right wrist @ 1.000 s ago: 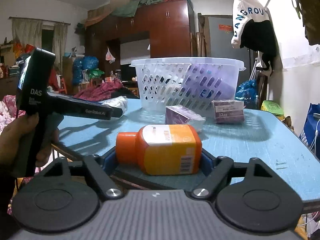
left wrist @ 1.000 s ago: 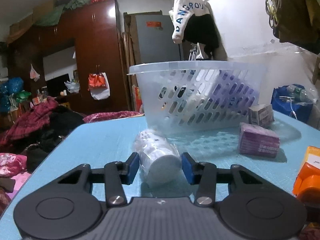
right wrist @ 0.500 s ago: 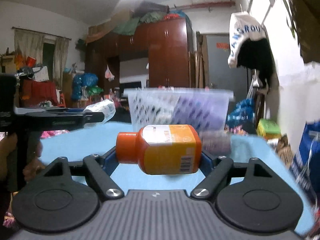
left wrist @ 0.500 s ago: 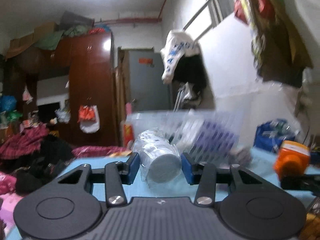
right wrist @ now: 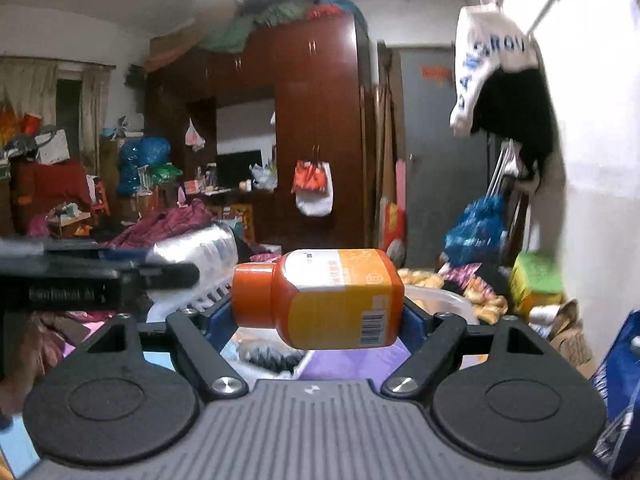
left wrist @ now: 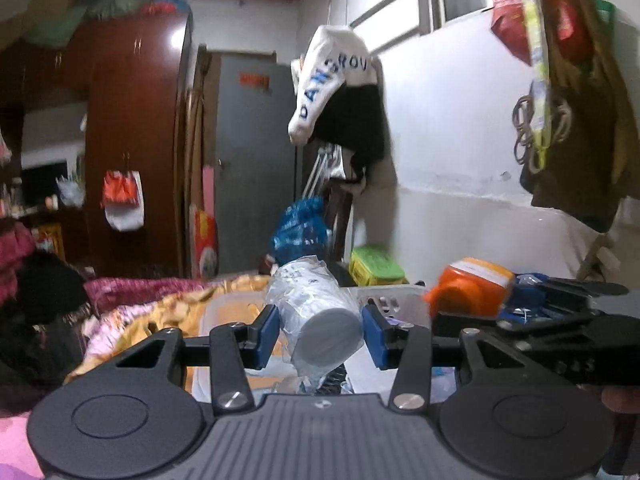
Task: Organize objects
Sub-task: 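Carry the container and bottle over the basket and open both tools, then move both tools to the purple medicine box and close them on it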
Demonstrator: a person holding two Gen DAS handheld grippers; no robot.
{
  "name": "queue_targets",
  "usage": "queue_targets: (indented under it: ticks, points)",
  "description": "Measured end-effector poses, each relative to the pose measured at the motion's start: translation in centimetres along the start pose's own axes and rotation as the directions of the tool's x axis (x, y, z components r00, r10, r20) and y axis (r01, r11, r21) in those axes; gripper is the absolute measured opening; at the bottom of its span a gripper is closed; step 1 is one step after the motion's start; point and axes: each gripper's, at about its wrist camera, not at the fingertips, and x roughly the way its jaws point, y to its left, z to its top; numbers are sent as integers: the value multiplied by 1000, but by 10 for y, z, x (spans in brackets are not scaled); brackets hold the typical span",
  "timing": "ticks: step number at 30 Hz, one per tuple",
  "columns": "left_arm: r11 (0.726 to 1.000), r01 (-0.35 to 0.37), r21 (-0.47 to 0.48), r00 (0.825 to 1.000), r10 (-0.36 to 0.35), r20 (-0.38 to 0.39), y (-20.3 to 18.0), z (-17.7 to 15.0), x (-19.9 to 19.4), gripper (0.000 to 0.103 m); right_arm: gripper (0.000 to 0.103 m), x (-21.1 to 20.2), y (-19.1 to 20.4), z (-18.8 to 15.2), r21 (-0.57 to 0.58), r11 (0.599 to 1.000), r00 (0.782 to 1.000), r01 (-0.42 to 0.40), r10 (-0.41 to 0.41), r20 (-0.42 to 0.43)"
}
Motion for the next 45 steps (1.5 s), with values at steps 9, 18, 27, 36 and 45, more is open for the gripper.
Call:
queue_targets:
  ticks: [9, 18, 27, 36, 45]
  points:
    - [1000, 11, -4, 999, -12, -50, 10, -11, 23, 49, 82, 49, -21, 3, 15, 994, 990, 109, -107, -90]
    - [1000, -10, -14, 997, 9, -71, 11, -21, 41, 50, 82, 57, -32, -9, 34, 989, 982, 146, -141, -129]
    - [998, -57, -29, 998, 58, 35, 11, -18, 18, 99, 103, 25, -45, 2, 85, 984, 987, 158, -154, -46]
    - [999, 23, 36, 998, -25, 58, -20, -77, -56, 102, 103, -76, -54, -37, 132, 988, 996, 85, -89, 23]
    - [987, 124, 102, 978, -104, -178, -76, -121, -35, 102, 103, -55, -61, -103, 143, 986, 976, 85, -54, -211]
